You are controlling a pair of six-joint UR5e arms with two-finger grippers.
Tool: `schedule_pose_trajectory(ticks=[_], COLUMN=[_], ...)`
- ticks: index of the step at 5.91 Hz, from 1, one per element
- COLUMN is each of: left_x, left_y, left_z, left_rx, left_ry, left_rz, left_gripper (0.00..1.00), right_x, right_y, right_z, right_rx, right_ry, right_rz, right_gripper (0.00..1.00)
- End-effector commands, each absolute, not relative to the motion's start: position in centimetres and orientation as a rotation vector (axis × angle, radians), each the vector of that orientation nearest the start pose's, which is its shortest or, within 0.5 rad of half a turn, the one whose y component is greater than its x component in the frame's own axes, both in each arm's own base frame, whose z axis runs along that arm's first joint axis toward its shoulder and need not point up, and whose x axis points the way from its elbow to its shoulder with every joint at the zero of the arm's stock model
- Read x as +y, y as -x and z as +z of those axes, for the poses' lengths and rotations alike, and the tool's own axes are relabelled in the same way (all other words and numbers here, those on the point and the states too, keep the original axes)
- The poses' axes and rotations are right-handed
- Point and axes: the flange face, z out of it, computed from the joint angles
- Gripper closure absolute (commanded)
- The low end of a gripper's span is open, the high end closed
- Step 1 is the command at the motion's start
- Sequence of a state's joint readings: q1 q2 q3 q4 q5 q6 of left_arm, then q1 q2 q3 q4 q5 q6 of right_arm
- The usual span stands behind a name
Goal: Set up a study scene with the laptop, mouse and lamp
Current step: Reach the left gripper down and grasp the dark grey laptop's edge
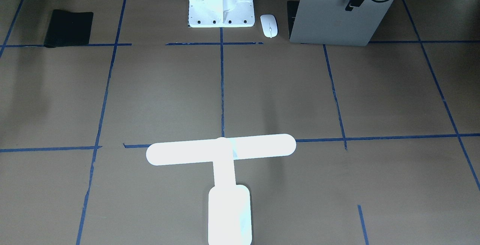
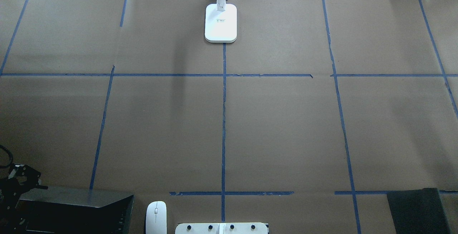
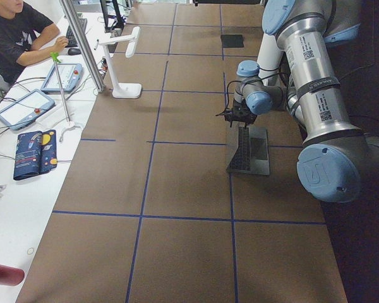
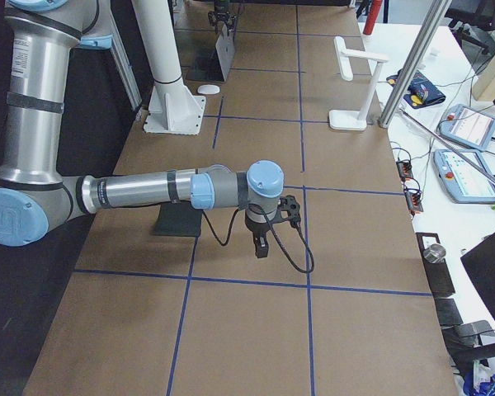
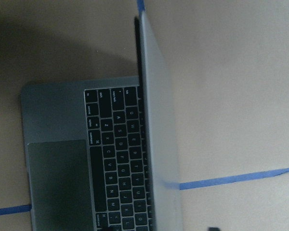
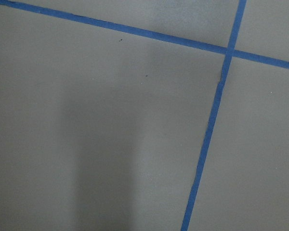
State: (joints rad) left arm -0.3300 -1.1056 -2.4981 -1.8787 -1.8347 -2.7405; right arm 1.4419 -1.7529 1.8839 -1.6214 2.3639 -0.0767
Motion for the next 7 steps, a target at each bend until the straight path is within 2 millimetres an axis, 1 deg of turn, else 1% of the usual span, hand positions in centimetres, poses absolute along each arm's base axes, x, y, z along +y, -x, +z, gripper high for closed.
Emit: schedule_pose_trajectory(ticks=[1, 2, 3, 4, 5, 6, 7], left_x=[-19.8, -20.7, -23.7, -27.9, -33.4, -39.6, -45.1], left_y=[-24.6, -23.2, -23.0, -22.4, -23.5, -26.3, -29.0], left_z=[34.9, 33.8, 32.5, 29.3, 26.0, 22.8, 20.9], left_rx=[0.686, 0.692, 0.727, 0.792, 0.833, 0.857, 0.859], left_ry=[0.599, 0.58, 0.486, 0.372, 0.295, 0.241, 0.224], left_rz=[-1.293, -1.33, -1.292, -1.24, -1.25, -1.249, -1.285], left_gripper=[1.0, 1.0, 1.0, 1.0, 1.0, 1.0, 1.0], right_x=[-42.1, -42.1, -42.1, -42.1, -42.1, -42.1, -42.2], right_y=[-0.8, -0.8, -0.8, -0.8, -0.7, -0.5, -0.3], right_z=[59.1, 59.3, 59.5, 59.5, 59.8, 60.6, 60.8], right_rx=[-0.796, -0.796, -0.796, -0.796, -0.796, -0.794, -0.793], right_ry=[-0.055, -0.051, -0.045, -0.045, -0.035, -0.022, -0.016], right_rz=[-0.226, -0.224, -0.22, -0.219, -0.217, -0.22, -0.222], right_gripper=[0.0, 0.0, 0.0, 0.0, 0.0, 0.0, 0.0])
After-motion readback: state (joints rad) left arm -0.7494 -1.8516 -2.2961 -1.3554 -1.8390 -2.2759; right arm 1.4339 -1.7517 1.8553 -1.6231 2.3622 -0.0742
